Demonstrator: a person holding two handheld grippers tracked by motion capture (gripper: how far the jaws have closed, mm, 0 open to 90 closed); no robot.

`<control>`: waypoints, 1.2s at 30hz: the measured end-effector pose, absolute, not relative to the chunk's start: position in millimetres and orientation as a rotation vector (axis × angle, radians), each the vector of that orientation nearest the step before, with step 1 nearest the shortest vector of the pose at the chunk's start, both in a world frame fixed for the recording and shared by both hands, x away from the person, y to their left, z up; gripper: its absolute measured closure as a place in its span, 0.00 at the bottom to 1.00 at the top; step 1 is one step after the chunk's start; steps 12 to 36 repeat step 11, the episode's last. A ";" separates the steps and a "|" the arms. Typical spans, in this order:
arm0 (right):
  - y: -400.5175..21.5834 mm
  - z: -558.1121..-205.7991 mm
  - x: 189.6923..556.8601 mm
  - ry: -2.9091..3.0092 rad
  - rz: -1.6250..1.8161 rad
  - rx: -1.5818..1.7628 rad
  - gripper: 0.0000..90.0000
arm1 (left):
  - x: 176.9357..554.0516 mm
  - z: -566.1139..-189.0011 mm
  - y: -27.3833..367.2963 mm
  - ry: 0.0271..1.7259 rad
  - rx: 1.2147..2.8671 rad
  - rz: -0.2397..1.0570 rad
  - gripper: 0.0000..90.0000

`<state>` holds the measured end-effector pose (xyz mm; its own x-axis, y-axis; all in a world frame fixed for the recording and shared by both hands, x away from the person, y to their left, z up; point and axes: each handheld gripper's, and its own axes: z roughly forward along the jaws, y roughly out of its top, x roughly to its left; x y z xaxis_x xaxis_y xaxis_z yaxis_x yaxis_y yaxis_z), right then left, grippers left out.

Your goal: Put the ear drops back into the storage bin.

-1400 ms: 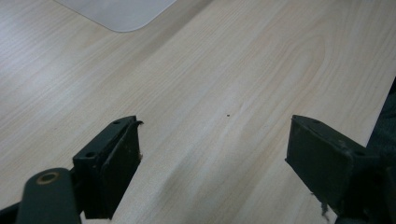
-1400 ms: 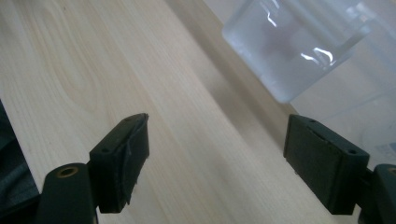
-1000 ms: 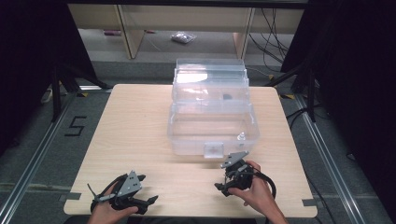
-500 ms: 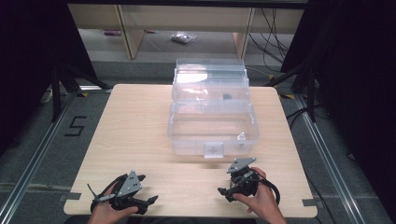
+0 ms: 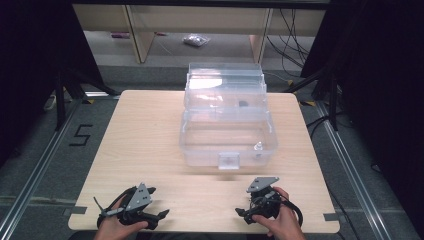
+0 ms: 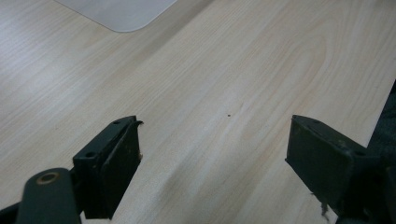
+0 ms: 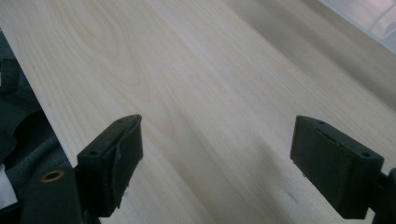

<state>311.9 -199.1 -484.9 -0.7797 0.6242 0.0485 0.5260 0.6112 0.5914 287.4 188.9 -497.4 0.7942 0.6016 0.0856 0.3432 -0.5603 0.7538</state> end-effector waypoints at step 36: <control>-200.5 -488.9 304.7 2.678 0.905 0.966 0.19 | 288.2 -497.7 188.9 0.695 2.215 0.444 0.19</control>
